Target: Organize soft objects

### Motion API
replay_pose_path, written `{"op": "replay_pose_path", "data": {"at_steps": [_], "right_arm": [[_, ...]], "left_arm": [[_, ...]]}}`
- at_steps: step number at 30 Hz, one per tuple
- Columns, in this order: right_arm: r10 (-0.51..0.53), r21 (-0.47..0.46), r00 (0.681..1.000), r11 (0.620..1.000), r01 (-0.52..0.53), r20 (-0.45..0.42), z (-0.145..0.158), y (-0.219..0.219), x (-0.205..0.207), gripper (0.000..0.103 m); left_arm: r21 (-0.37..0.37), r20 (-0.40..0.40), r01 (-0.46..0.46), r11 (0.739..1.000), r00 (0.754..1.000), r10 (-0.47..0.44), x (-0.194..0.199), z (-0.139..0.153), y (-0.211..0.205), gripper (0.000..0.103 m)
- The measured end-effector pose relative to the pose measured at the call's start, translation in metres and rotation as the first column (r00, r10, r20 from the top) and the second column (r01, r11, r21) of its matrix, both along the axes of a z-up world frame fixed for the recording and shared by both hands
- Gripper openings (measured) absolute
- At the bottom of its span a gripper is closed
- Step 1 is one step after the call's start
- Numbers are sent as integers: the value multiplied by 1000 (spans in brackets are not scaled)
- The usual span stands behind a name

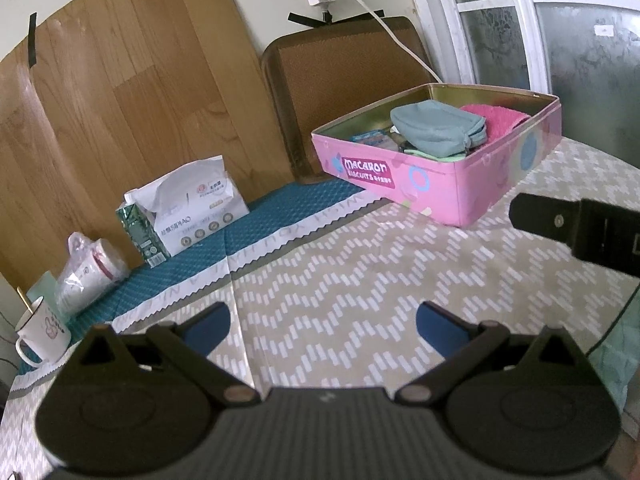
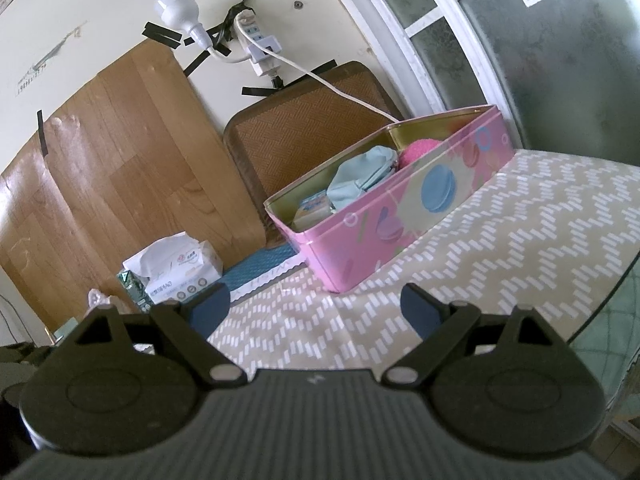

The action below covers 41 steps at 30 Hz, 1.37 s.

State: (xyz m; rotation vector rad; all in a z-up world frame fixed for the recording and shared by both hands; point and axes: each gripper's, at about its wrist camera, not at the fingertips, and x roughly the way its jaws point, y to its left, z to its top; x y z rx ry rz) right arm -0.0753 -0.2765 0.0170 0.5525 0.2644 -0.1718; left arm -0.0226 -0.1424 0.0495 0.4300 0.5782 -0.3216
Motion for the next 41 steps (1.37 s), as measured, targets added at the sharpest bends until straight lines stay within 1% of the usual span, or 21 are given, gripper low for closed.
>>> {"op": "replay_pose_path", "data": {"at_steps": [33,41], "right_arm": [[3,1,1000,1000,-3,-5,-2,1,1,94],[9,-5,1000,1000,-9,-5,-3,1,2,94]], "left_arm": [[6,-18,0,1000,1000,0,1,-5,1,103],[-32,-37,29,999,999,-30,2,-5,4,103]]}}
